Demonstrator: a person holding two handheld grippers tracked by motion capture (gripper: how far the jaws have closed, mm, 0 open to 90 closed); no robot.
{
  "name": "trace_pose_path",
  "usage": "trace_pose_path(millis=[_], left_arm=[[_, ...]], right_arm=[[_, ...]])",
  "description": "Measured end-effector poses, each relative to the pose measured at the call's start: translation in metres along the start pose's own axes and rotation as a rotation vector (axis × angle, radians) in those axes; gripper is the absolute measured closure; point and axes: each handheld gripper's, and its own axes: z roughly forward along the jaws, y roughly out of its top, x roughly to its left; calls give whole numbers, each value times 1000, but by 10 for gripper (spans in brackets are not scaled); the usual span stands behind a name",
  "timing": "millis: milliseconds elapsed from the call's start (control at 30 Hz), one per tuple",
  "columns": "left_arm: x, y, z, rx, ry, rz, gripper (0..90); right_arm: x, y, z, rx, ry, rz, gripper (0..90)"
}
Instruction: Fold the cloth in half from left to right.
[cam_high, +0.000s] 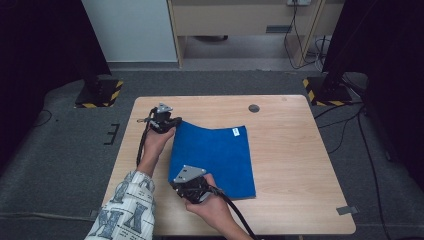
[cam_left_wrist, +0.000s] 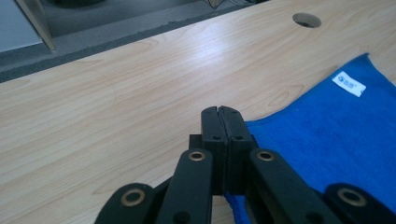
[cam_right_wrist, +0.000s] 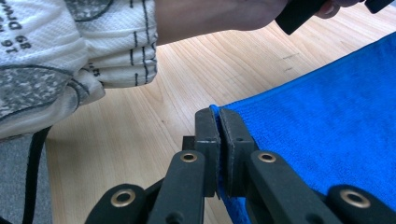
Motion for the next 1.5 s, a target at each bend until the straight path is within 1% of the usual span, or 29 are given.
trace_pose_path(millis=[133, 367, 567, 667, 700, 767, 900, 967, 1100, 1167, 1267, 1300, 1367, 1400, 1433, 1500], left_arm=[[5, -2, -1, 8, 6, -14, 897], [9, -1, -5, 1, 13, -18, 897], [14, -3, -8, 5, 19, -21, 897], [18, -3, -11, 5, 22, -20, 897], [19, -3, -12, 11, 21, -19, 897], [20, -1, -15, 18, 21, -10, 897], [25, 2, -23, 9, 28, 0, 897], [27, 3, -27, 15, 30, 9, 898], [31, 3, -29, 19, 35, 3, 898], [30, 4, -28, 18, 31, -4, 897], [26, 5, -24, 20, 30, 0, 897], [24, 6, -22, 23, 28, 0, 897], [17, 8, -16, 26, 19, 1, 897], [17, 8, -16, 26, 19, 1, 897], [12, 9, -12, 28, 17, 8, 897], [6, 11, -7, 27, 14, 14, 897]], right_arm=[[3, 3, 1, 1, -7, -5, 871], [9, 6, 4, -5, -7, -4, 872], [12, 8, 9, -11, -13, 11, 873], [14, 11, 11, -16, -14, 13, 872], [15, 12, 11, -18, -14, 9, 873], [17, 13, 13, -22, -13, 9, 873], [21, 16, 18, -30, -9, 10, 873], [23, 18, 20, -36, -1, 18, 873], [25, 19, 22, -50, -6, 18, 873], [25, 18, 21, -48, -7, 26, 873], [23, 17, 18, -59, -11, 24, 873], [22, 16, 16, -63, -12, 32, 874], [21, 14, 12, -70, -17, 34, 874], [21, 14, 12, -70, -17, 34, 874], [18, 10, 6, -74, -22, 38, 873], [15, 6, 2, -73, -28, 45, 874]])
